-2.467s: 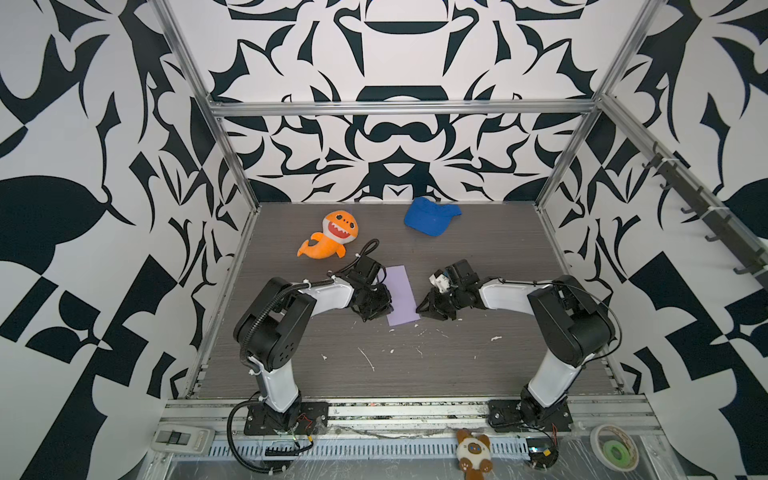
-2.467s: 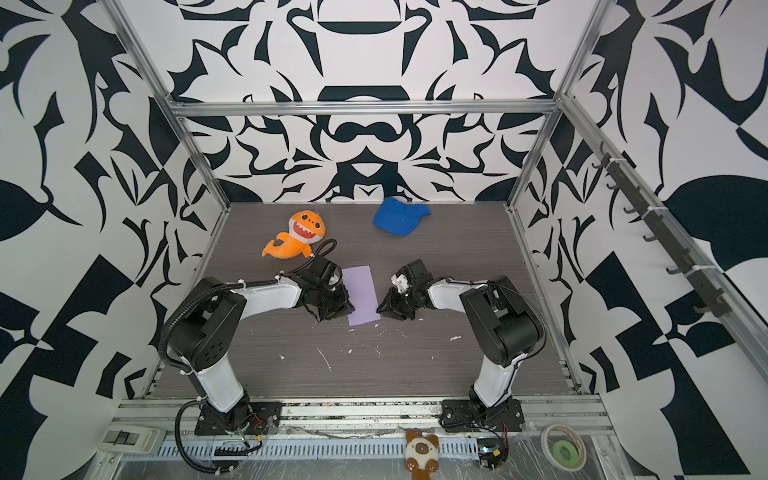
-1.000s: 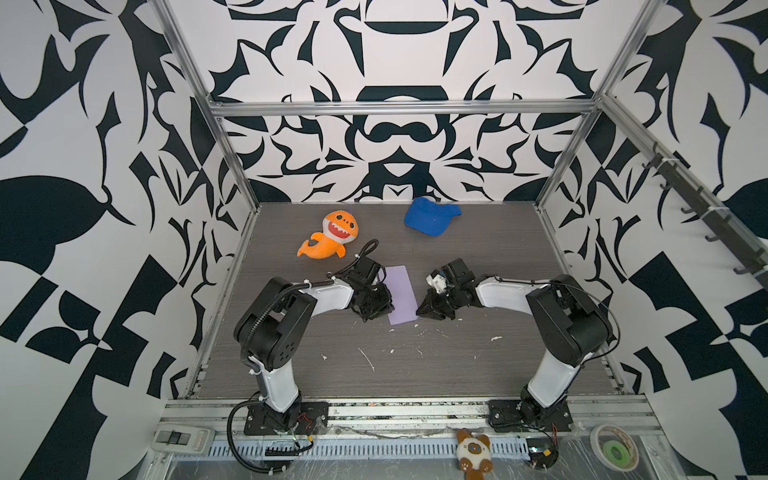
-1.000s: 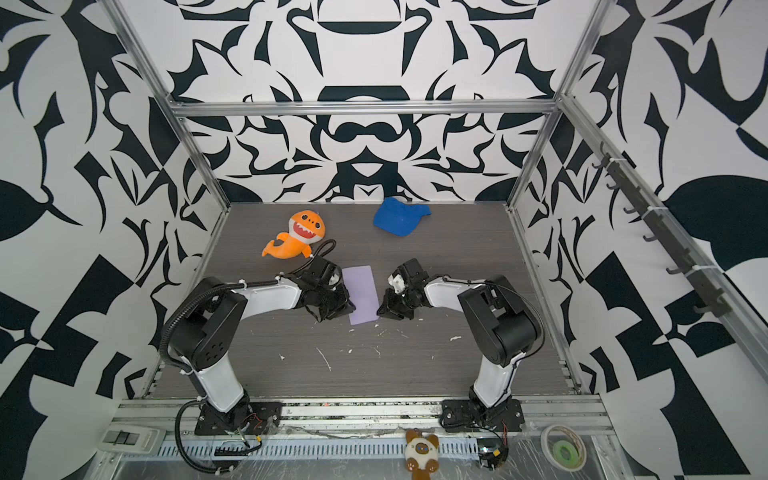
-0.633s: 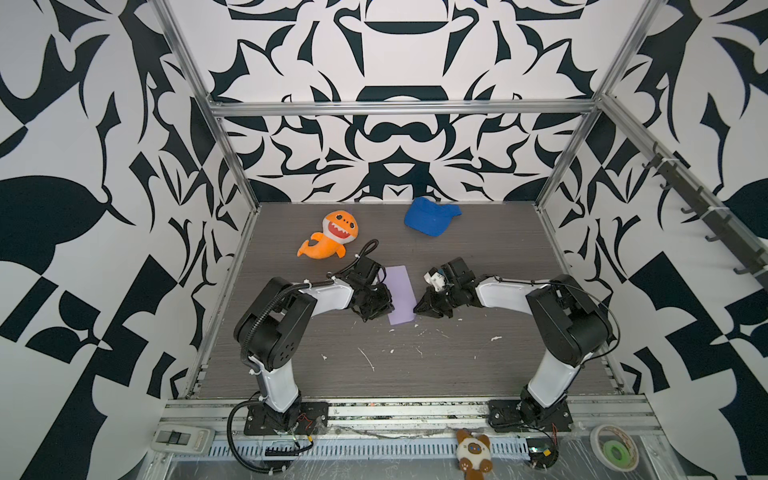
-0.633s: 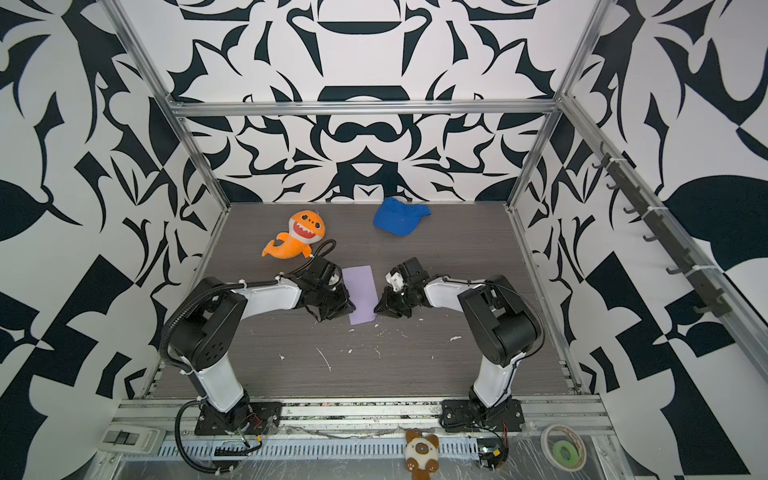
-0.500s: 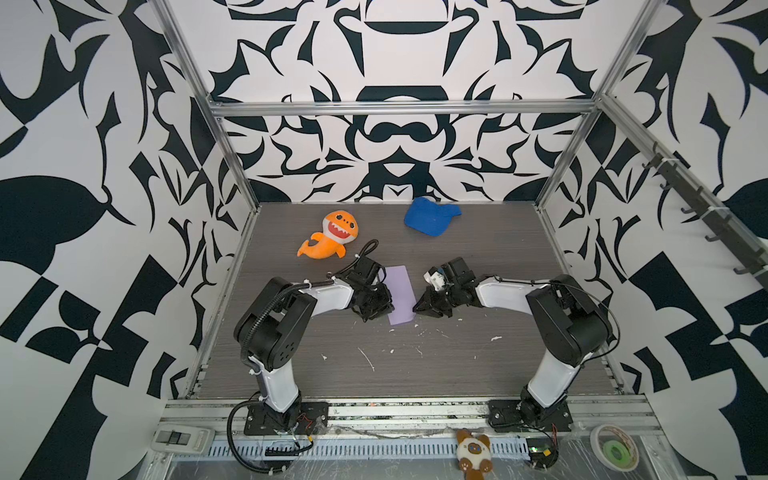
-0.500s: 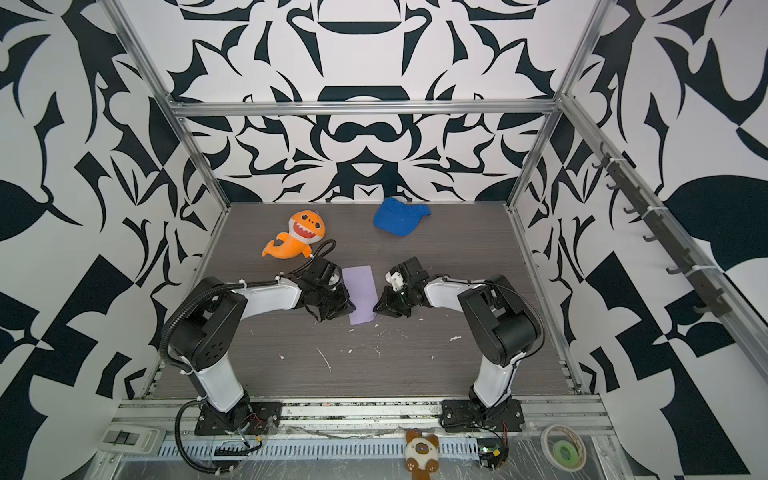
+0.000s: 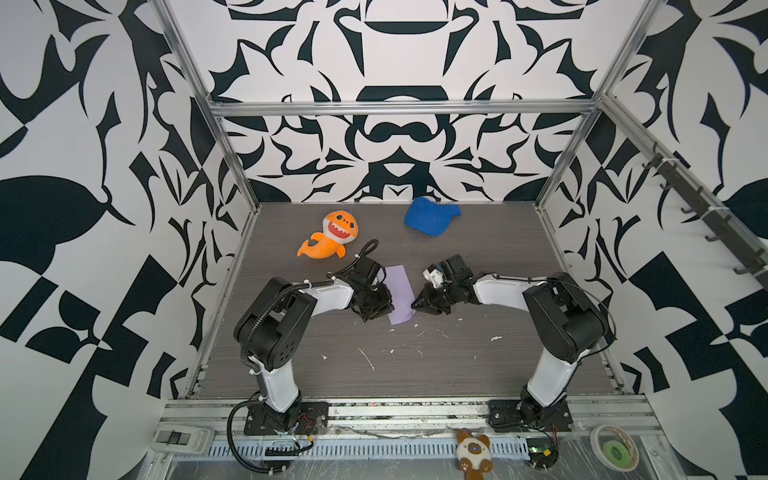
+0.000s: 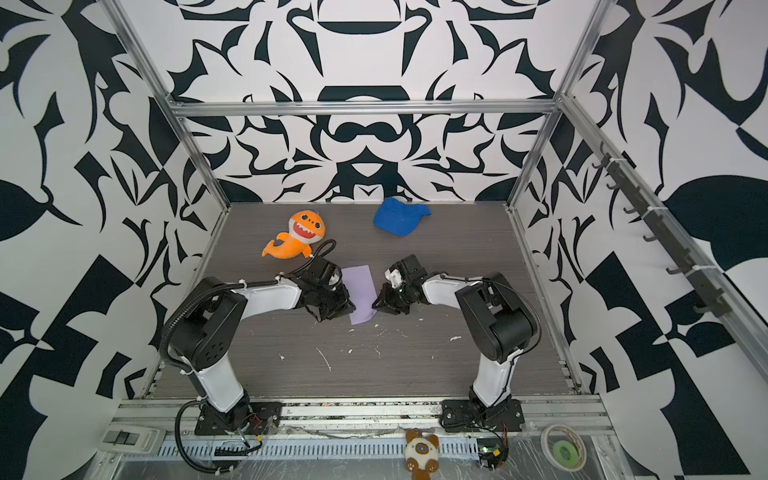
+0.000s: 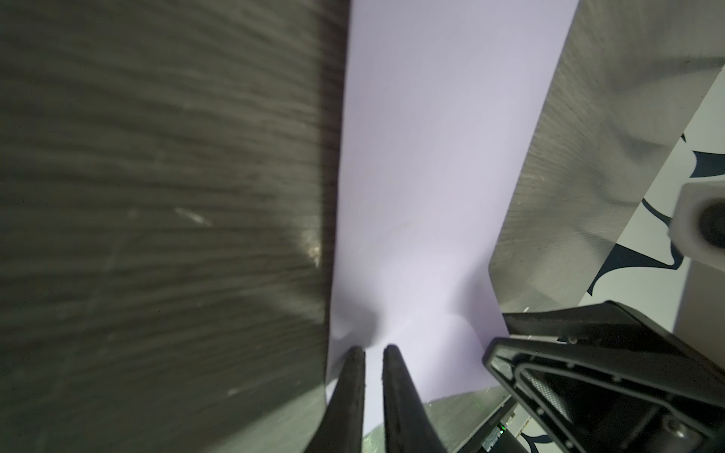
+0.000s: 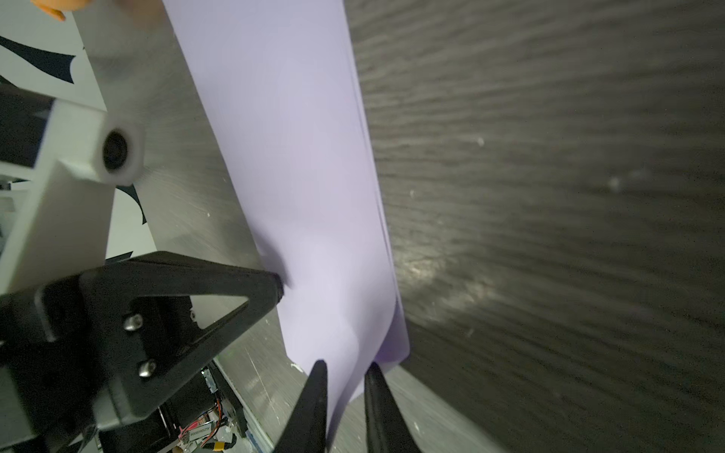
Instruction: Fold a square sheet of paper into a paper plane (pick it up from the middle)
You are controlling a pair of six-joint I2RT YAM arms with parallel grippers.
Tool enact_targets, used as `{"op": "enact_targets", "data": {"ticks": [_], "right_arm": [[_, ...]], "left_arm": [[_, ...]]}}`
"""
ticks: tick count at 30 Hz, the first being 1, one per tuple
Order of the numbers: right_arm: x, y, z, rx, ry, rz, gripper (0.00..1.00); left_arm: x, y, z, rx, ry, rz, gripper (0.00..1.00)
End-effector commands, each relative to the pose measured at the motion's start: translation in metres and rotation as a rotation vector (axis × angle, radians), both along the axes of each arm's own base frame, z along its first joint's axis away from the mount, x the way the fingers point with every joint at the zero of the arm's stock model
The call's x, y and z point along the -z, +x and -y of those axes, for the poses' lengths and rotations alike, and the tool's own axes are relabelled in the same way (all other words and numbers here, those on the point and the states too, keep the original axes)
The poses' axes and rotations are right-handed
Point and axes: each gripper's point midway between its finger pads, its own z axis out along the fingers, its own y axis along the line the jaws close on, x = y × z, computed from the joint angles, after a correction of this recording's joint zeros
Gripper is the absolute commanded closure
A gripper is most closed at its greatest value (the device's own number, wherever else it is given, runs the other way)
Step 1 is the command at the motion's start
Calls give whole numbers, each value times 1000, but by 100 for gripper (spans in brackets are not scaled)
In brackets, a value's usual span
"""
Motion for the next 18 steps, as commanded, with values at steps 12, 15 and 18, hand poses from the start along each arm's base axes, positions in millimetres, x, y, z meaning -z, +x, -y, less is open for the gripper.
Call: {"op": "enact_targets", "data": {"ticks": [12, 15, 18], "right_arm": [[-4, 7, 0, -7, -37, 30, 78], [-10, 7, -3, -15, -13, 29, 78], [-15, 4, -5, -20, 7, 25, 81]], "left_arm": [[37, -21, -23, -13, 120, -90, 85], [38, -21, -24, -13, 122, -92, 85], [38, -21, -24, -14, 123, -90, 85]]}}
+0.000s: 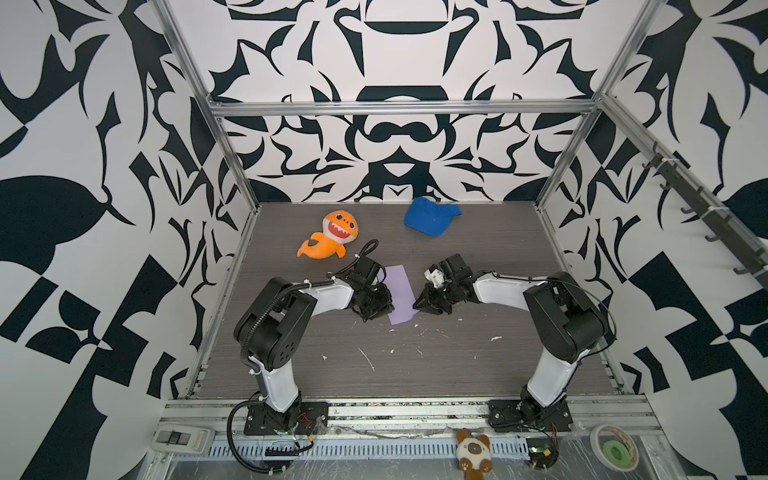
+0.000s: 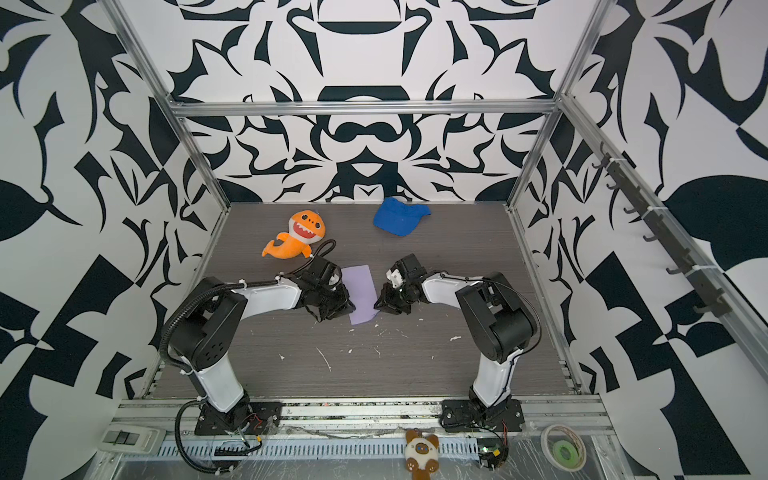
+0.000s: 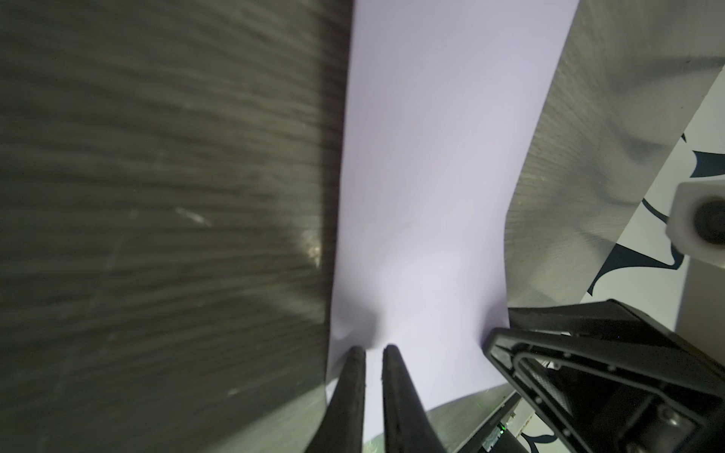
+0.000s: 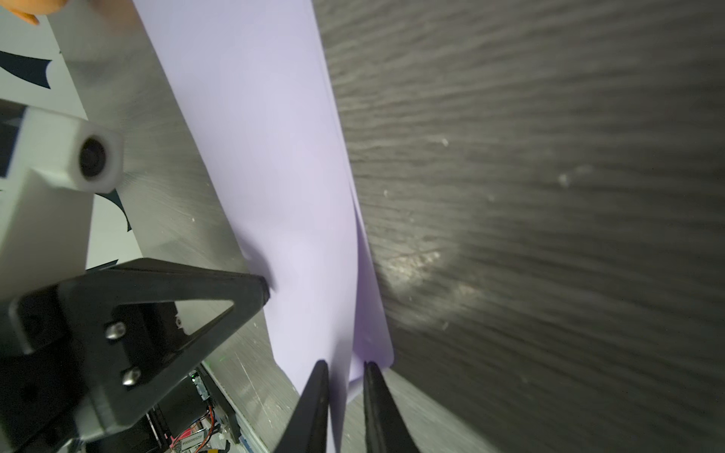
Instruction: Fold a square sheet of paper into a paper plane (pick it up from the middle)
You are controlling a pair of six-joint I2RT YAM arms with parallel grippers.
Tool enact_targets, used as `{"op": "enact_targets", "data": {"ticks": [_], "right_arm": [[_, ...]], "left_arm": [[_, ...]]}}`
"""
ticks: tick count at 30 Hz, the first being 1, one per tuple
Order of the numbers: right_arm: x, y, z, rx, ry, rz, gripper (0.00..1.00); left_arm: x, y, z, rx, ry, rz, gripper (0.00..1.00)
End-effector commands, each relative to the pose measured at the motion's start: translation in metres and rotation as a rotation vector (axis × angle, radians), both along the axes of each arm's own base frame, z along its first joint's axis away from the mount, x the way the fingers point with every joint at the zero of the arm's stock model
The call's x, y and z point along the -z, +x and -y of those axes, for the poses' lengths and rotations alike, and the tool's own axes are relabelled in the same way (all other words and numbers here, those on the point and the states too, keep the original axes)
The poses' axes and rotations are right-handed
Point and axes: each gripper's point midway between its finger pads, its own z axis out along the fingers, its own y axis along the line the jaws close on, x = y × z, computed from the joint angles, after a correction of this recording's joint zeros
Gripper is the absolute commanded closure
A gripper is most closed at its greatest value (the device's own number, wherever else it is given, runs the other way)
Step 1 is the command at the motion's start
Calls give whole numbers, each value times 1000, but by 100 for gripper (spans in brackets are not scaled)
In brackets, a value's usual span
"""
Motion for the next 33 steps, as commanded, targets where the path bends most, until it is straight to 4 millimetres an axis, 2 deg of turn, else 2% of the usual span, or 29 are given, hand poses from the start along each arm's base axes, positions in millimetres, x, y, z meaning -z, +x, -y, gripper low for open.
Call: {"op": "enact_targets", "data": {"ticks": [1, 7, 19, 22, 25, 30, 33], "right_arm": [[-19, 3, -9, -28, 42, 33, 82], [-25, -3, -9, -20, 63, 2, 90], [-51, -1, -14, -13, 98, 11, 90], [-52, 1, -17, -16, 112, 10, 94], [-49, 4, -20, -17, 121, 2, 100], [-38, 3, -19, -8, 101, -27, 100], [-34, 0, -14, -6, 72, -34, 100]], "left_arm": [[38, -21, -24, -13, 122, -91, 85], [38, -20, -23, -14, 123, -88, 85], [41, -21, -27, -17, 140, -92, 85], [38, -20, -25, -13, 132, -86, 85], [23, -13, -16, -3, 90, -52, 85], [-17, 7, 2, 23, -8, 44, 81], [-36, 21, 4, 20, -44, 99, 77]]}}
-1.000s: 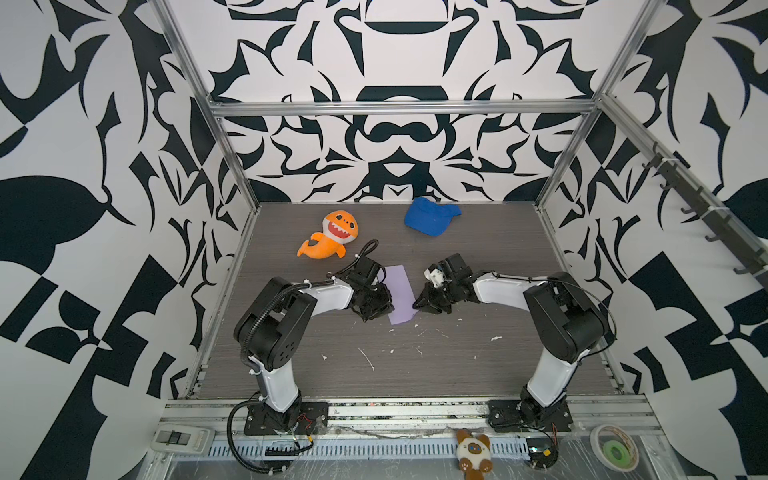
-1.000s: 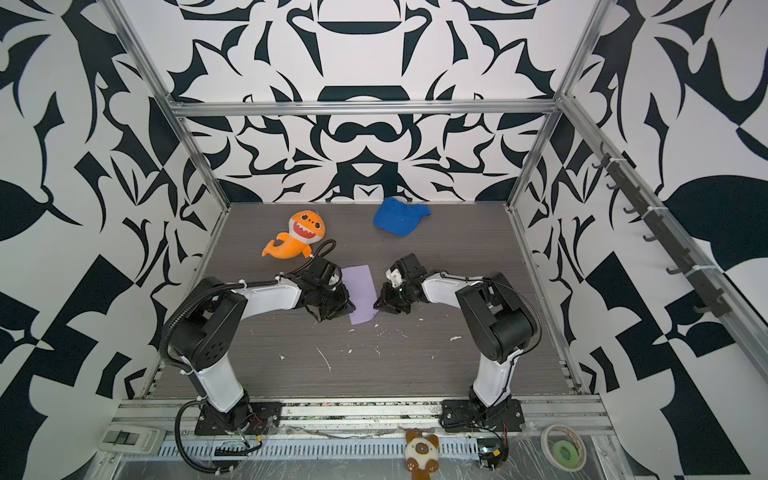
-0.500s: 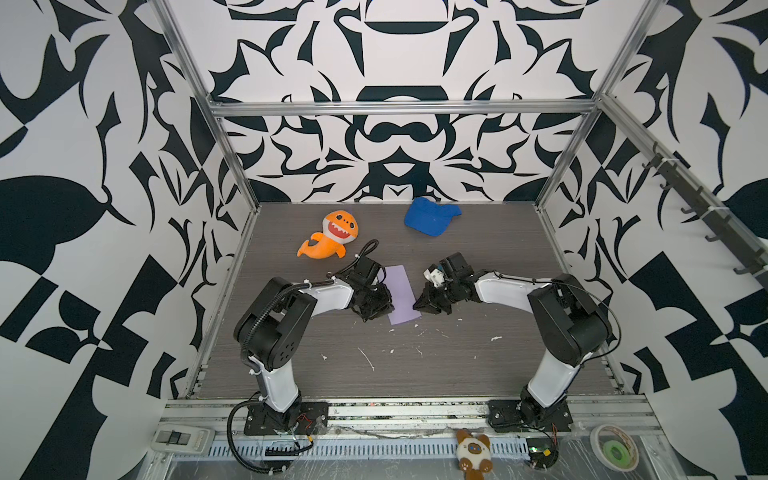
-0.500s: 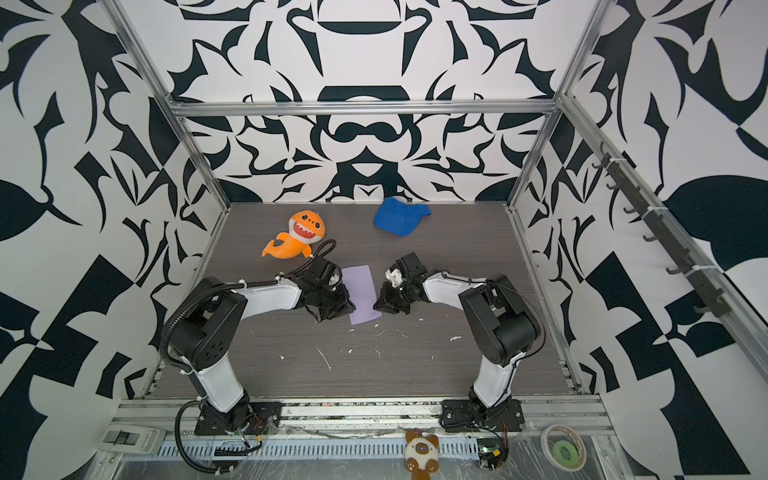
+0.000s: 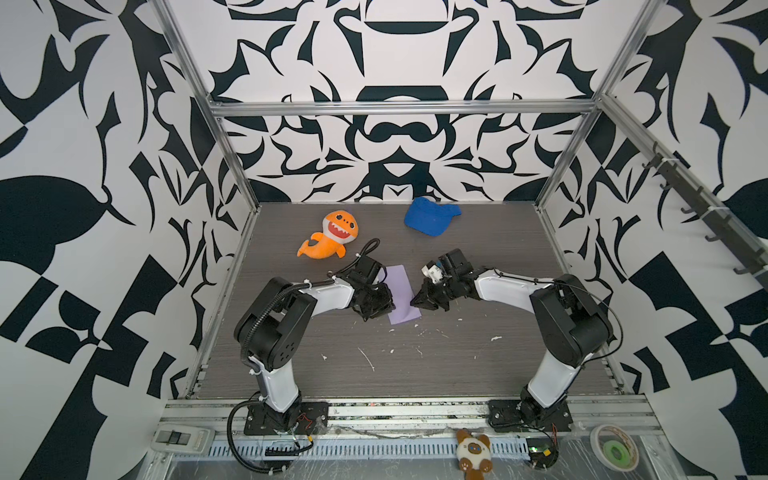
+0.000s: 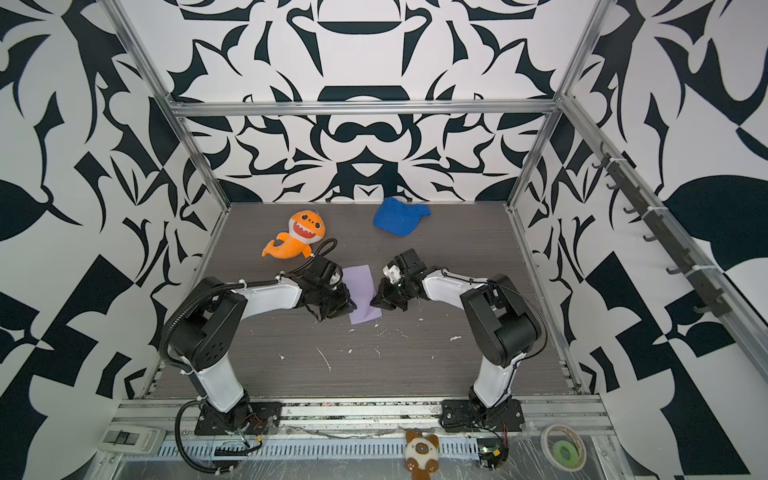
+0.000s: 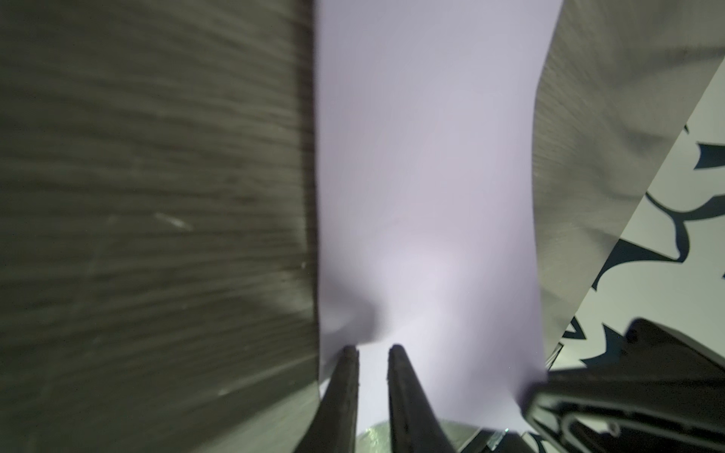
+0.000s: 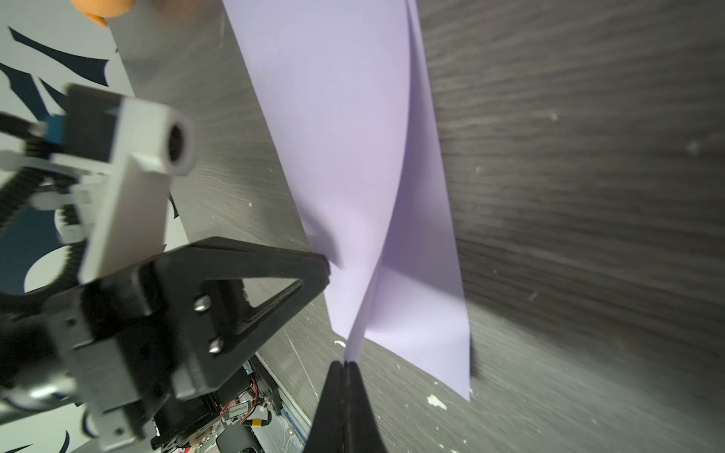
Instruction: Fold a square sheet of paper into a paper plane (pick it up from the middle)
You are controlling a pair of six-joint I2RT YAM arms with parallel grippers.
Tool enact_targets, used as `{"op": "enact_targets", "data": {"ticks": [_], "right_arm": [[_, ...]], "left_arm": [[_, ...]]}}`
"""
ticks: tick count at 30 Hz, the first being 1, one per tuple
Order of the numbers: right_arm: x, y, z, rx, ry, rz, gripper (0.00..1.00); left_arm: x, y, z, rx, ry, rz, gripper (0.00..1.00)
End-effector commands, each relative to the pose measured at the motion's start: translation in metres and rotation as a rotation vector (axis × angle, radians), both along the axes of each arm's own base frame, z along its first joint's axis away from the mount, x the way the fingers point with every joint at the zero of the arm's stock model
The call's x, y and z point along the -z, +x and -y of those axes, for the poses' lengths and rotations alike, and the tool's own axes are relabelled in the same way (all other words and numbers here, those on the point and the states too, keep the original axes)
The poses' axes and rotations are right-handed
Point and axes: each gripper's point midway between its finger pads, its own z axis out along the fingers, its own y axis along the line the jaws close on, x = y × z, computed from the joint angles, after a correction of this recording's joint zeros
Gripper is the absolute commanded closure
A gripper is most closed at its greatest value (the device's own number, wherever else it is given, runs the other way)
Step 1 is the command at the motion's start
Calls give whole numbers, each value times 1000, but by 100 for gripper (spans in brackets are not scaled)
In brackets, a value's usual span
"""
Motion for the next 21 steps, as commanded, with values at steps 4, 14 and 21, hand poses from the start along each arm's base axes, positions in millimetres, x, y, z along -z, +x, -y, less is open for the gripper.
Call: {"op": "enact_targets", "data": {"ticks": [4, 14, 21], "right_arm": [[-5, -4, 3, -14, -31, 5, 100], [-2, -22, 19, -48, -93, -23, 100], [-7, -12, 13, -35, -79, -4, 100]], "left_arm": [[-32, 31, -2, -18, -58, 100, 75], [-5, 38, -6, 32, 45, 66, 81], [13, 26, -25, 21, 133, 32, 83]]}}
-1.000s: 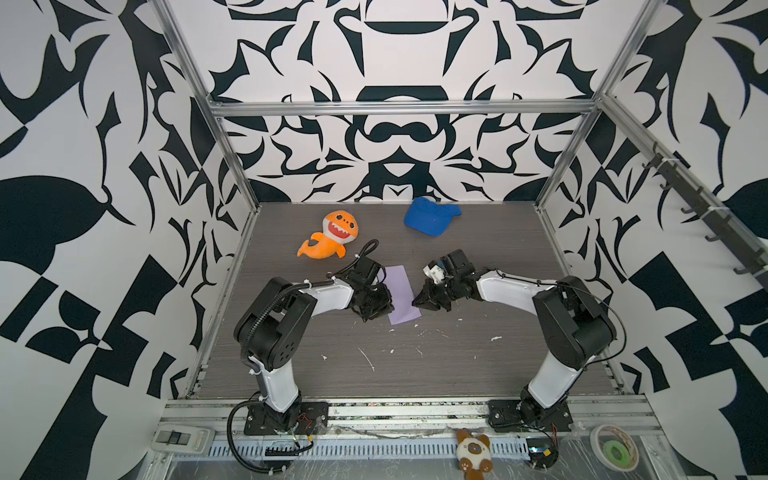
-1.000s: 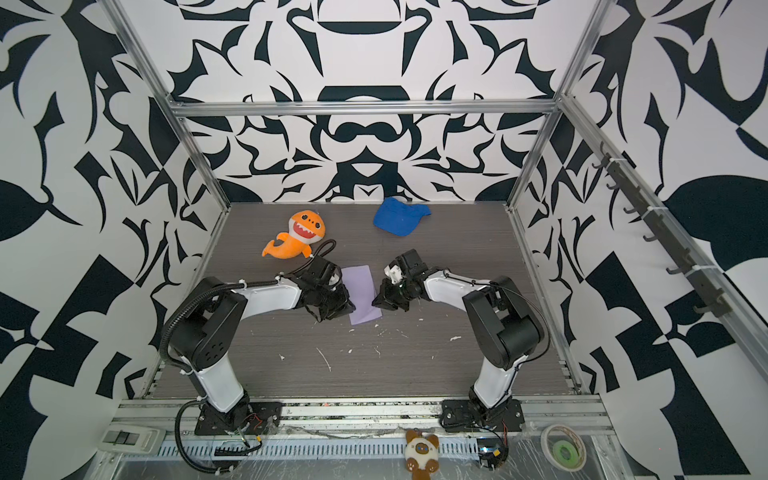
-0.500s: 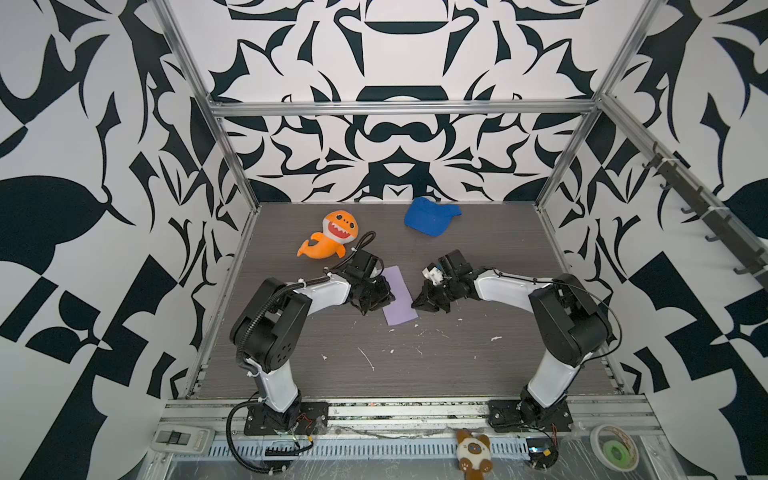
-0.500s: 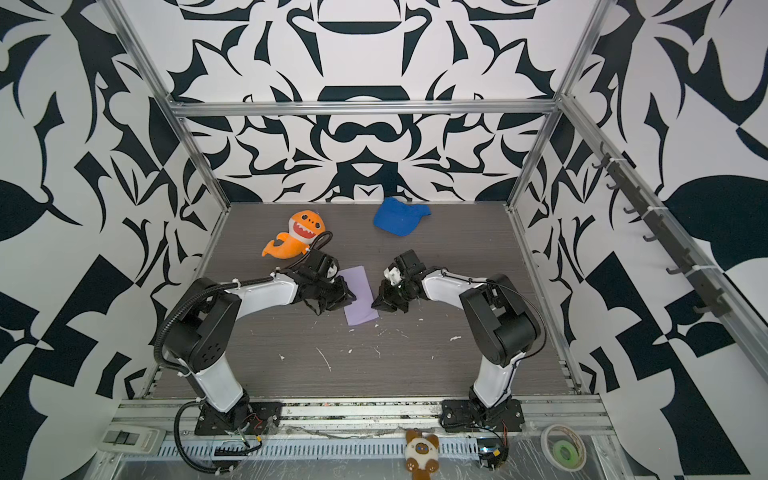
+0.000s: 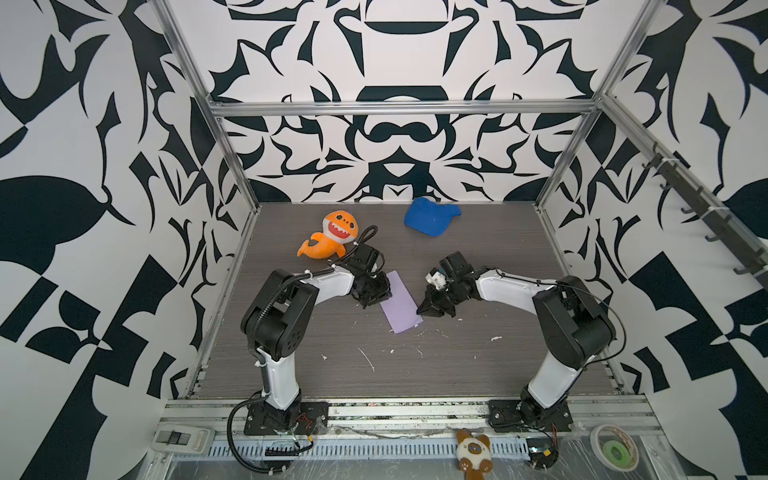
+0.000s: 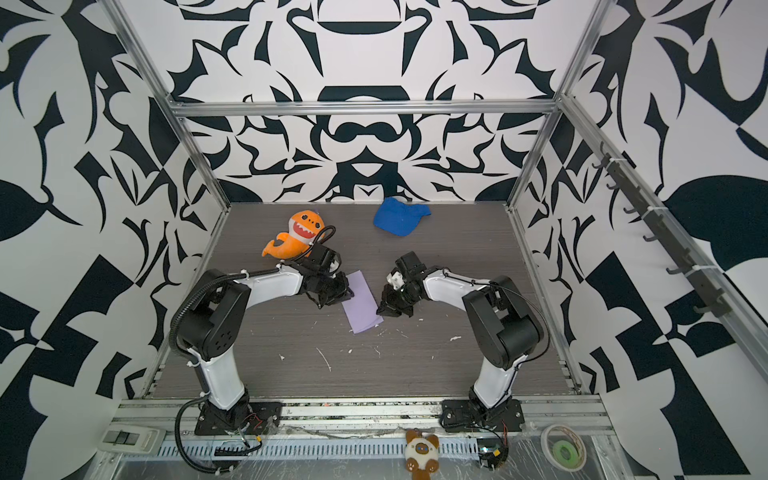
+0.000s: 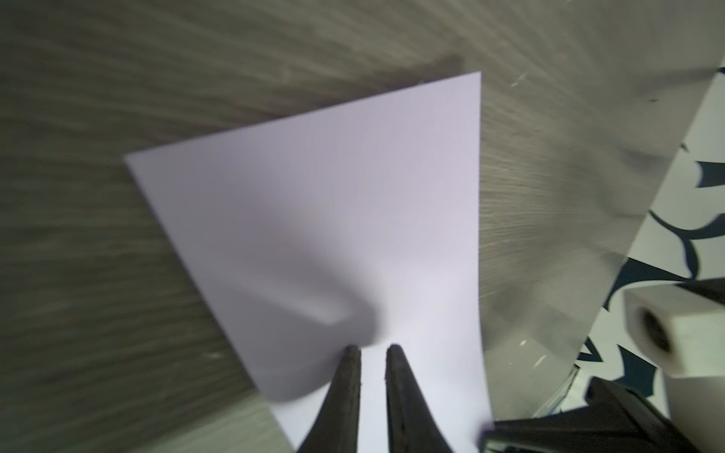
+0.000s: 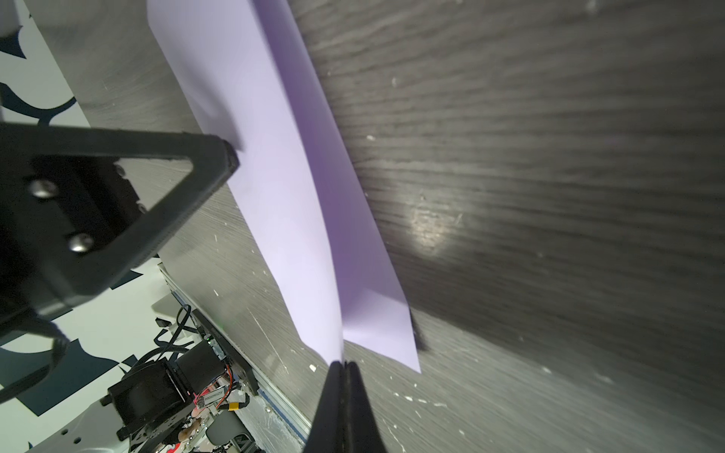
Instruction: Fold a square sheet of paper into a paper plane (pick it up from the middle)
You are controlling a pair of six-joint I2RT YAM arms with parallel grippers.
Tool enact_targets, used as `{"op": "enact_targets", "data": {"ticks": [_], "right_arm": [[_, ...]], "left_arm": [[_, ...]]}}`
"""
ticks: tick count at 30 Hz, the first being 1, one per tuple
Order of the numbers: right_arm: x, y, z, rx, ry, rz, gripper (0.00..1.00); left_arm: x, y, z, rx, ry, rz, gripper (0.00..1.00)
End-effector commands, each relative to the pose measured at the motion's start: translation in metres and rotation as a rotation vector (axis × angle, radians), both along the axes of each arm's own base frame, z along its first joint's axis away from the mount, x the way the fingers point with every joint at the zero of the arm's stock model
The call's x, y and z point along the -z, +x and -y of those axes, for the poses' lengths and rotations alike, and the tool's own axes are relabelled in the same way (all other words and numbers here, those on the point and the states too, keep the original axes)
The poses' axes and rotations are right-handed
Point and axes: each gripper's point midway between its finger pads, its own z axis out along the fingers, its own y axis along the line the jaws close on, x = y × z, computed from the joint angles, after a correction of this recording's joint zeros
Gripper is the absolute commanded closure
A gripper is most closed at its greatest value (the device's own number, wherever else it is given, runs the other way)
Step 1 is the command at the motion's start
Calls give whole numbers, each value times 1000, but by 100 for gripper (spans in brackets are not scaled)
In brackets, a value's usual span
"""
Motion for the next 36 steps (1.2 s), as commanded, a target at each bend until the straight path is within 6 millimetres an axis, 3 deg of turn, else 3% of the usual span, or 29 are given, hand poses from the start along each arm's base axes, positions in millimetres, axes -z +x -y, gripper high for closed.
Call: {"op": "enact_targets", "data": {"ticks": [1, 7, 12, 21, 28, 36], "right_arm": [[-17, 10, -5, -8, 15, 56, 100], [-21, 14, -17, -28, 54, 73, 100], [-31, 21, -43, -51, 132, 116, 100], [-21, 35, -65, -6, 197, 155, 100], [-12, 39, -73, 15, 207, 171, 100], [2, 39, -74, 20, 183, 167, 100]], "left_arm": [[12, -10, -14, 3, 71, -26, 83], [26, -14, -16, 4, 88, -55, 86], [39, -22, -22, -8, 109, -90, 87], [47, -27, -24, -17, 108, -107, 88], [41, -24, -20, -16, 88, -98, 88], [12, -9, -9, -12, 37, -49, 87]]}}
